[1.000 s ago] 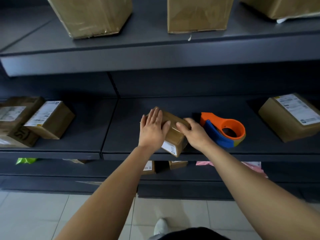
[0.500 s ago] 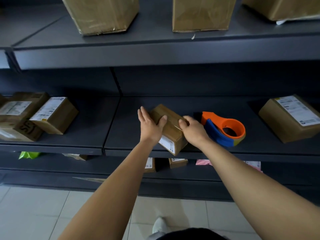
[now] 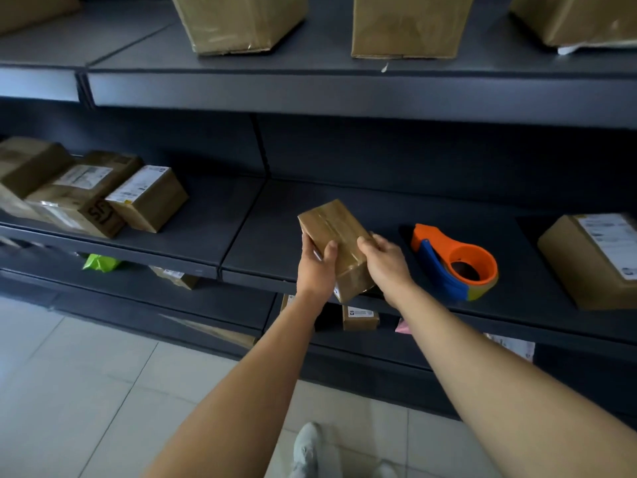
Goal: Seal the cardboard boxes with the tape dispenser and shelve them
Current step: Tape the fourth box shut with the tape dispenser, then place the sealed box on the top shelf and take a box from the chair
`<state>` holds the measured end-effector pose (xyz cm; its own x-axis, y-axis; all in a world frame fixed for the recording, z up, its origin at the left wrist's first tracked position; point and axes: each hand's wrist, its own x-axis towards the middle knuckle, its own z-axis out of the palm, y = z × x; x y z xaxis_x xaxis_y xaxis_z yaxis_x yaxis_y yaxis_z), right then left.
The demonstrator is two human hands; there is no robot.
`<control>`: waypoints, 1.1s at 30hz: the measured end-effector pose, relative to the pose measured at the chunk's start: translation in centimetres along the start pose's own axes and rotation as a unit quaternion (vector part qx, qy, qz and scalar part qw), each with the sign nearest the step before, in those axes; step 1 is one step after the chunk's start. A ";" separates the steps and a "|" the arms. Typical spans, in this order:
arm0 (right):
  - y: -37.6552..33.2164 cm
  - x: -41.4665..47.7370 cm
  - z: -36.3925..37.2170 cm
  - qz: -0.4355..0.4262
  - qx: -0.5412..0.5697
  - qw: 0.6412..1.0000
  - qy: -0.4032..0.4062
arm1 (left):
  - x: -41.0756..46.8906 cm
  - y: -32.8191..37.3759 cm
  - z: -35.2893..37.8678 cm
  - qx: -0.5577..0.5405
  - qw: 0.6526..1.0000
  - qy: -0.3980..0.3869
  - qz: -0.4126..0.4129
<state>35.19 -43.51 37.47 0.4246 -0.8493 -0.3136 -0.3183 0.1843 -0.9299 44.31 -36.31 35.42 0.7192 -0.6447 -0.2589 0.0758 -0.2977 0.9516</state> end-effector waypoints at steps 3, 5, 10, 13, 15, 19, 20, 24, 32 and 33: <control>0.2 -0.6 0.1 0.001 0.005 1.000 0.007 | -0.8 0.5 0.3 -0.031 0.999 -0.001 -0.017; -0.1 -1.2 -0.2 0.004 0.011 1.000 0.012 | -1.2 1.0 0.3 -0.038 0.999 -0.001 -0.018; -1.2 -3.3 -0.8 -0.016 0.043 0.998 0.043 | -2.1 2.8 -0.2 -0.033 0.999 -0.037 0.017; -1.9 -5.4 -0.5 -0.037 0.063 0.995 0.067 | -3.5 3.6 -1.1 -0.029 0.997 -0.065 0.041; -2.1 -6.8 -0.1 -0.049 0.078 0.992 0.083 | -4.6 3.9 -2.0 -0.027 0.994 -0.083 0.060; -2.3 -10.3 0.7 -0.064 0.088 0.988 0.110 | -7.2 4.5 -4.0 -0.028 0.989 -0.109 0.092; -2.3 -11.2 0.9 -0.068 0.086 0.987 0.118 | -7.9 4.6 -4.5 -0.031 0.988 -0.120 0.096; -2.4 -15.3 1.0 -0.078 0.077 0.981 0.158 | -11.0 5.0 -5.6 -0.034 0.980 -0.157 0.119; -2.4 -23.3 -0.5 -0.128 0.094 0.957 0.242 | -17.4 5.7 -5.7 -0.033 0.961 -0.219 0.163; -2.6 -24.1 -0.8 -0.133 0.096 0.954 0.251 | -18.2 6.0 -5.6 -0.035 0.959 -0.225 0.169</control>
<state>25.13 -23.91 47.56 -0.0067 -0.9996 0.0256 -0.0742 -0.0250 -0.9969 35.54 -22.40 46.74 0.3407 -0.9395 0.0354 -0.0516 0.0189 0.9985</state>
